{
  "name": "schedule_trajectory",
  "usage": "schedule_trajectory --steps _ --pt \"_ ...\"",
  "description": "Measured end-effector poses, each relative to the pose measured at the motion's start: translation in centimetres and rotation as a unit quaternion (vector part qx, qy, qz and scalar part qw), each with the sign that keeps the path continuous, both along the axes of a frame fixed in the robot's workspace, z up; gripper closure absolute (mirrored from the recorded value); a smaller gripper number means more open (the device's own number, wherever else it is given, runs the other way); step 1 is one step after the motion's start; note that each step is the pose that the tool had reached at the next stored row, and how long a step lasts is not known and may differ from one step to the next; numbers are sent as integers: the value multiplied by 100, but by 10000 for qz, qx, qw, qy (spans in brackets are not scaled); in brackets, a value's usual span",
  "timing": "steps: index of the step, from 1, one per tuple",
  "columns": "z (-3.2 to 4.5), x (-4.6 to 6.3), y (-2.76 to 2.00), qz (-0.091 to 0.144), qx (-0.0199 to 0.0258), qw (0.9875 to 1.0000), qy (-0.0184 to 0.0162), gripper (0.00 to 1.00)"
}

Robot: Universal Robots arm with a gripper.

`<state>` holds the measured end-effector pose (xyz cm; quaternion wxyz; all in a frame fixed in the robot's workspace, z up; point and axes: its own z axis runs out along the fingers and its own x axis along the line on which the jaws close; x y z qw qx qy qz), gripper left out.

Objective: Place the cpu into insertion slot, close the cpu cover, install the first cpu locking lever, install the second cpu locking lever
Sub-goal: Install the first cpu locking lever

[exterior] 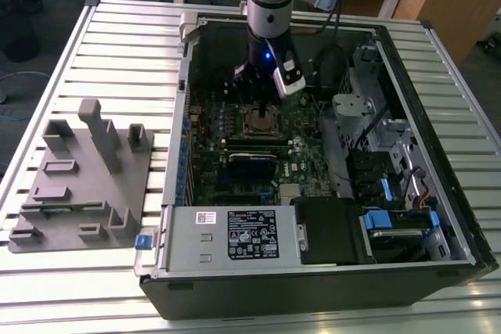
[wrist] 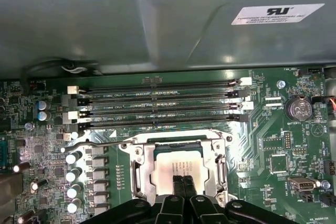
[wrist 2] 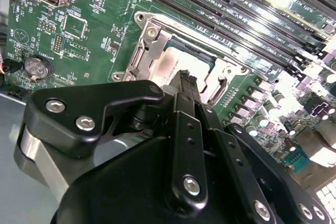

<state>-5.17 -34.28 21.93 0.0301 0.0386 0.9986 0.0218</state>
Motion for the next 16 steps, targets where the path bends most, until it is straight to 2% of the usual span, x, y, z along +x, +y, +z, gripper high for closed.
schedule_trajectory --steps 16 --pt "86 0 0 0 0 10000 0 89"
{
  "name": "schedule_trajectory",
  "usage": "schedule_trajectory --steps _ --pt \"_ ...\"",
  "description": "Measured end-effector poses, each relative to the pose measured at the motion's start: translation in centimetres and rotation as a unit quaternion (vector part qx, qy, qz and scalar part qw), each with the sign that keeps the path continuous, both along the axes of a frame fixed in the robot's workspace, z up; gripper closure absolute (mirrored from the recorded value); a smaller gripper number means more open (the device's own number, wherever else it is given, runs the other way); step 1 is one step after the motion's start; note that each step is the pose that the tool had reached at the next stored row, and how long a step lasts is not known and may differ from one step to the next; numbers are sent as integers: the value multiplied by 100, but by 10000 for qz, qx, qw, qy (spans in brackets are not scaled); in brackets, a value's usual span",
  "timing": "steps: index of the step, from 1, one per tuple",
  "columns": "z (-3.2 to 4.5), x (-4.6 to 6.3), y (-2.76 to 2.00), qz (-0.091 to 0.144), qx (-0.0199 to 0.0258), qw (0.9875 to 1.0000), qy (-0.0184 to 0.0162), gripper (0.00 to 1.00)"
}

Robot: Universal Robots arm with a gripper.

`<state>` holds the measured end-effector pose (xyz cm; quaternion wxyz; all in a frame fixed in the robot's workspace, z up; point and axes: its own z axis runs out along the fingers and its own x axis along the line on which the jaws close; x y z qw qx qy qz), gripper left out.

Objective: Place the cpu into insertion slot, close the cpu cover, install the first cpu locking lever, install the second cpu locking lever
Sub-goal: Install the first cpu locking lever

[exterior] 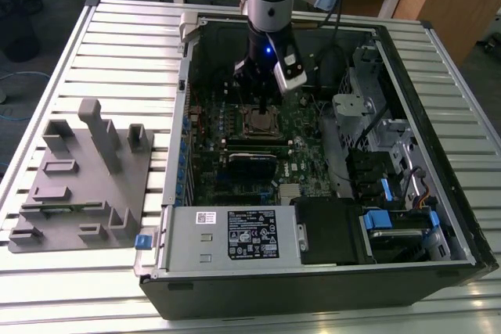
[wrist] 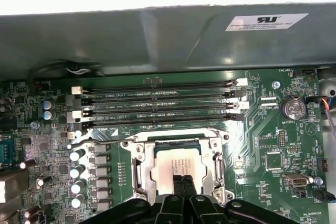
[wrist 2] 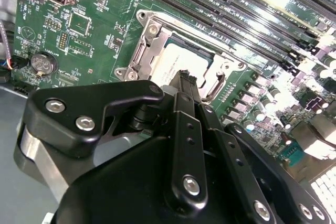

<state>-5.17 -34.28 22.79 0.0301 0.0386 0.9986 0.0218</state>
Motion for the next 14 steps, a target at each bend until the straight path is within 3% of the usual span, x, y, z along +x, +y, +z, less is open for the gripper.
schedule_trajectory --steps 11,14 --pt "12 0 0 0 1 10000 0 89" --pt "53 0 0 0 0 10000 0 89"
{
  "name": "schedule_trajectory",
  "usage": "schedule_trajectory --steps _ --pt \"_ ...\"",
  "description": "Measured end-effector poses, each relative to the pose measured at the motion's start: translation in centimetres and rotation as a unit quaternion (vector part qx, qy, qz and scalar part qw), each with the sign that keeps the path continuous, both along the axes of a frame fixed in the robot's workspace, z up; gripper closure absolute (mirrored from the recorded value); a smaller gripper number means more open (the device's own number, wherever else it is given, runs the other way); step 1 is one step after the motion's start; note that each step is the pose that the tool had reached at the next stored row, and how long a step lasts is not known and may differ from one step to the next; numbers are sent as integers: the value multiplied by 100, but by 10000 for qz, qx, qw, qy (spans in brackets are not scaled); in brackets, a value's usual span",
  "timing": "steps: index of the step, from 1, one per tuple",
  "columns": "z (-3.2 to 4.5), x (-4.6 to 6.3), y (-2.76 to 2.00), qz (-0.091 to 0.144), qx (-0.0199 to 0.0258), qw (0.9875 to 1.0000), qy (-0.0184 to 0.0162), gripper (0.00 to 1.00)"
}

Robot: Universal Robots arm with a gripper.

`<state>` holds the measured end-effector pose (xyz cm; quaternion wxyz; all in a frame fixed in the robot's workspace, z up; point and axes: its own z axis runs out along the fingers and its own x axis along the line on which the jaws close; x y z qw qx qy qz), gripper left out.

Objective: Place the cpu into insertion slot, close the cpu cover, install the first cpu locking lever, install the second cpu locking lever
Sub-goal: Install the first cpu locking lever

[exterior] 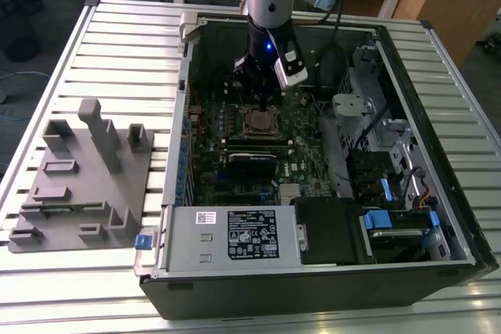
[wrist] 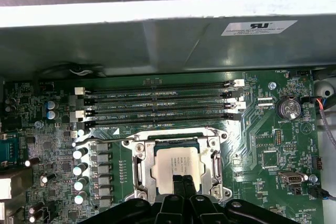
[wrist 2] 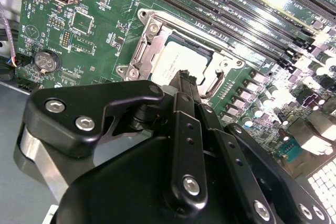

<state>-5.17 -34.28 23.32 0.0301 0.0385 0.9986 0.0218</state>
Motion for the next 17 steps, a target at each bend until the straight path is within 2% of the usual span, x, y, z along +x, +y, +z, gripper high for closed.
schedule_trajectory --steps 17 --pt "71 0 0 0 0 10000 0 89"
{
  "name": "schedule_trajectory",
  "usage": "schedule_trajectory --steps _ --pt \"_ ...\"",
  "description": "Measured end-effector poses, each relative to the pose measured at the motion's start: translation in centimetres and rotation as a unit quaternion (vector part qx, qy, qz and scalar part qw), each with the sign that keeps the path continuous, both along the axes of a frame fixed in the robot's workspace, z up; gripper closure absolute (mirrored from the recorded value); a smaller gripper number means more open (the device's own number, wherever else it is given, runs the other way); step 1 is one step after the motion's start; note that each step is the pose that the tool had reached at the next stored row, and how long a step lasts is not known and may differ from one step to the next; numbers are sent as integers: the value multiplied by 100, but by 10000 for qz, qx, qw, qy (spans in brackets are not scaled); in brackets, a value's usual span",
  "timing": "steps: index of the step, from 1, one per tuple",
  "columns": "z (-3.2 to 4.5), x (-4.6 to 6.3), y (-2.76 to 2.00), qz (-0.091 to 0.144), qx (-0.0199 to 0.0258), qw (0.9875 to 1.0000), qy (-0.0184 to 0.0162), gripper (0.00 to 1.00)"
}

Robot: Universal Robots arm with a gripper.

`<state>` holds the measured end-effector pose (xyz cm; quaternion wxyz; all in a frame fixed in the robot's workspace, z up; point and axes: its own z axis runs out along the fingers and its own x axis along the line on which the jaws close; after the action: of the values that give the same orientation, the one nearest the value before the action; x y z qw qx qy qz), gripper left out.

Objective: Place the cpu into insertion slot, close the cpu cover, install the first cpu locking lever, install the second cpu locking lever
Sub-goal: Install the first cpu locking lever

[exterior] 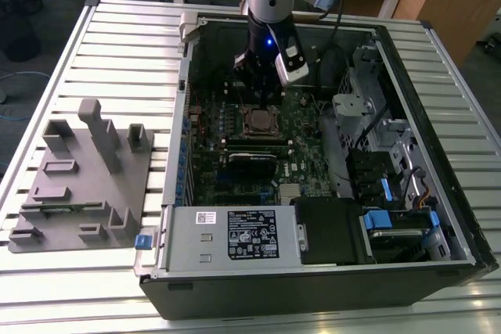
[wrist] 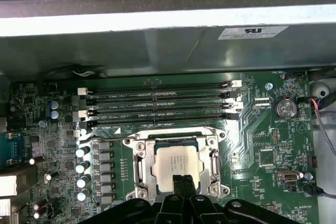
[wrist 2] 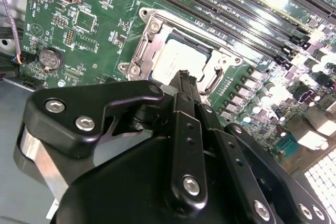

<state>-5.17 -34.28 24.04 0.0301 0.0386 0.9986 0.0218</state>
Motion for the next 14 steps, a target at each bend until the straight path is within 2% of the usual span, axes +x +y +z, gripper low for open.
schedule_trajectory --steps 14 --pt "8 0 0 0 0 10000 0 89"
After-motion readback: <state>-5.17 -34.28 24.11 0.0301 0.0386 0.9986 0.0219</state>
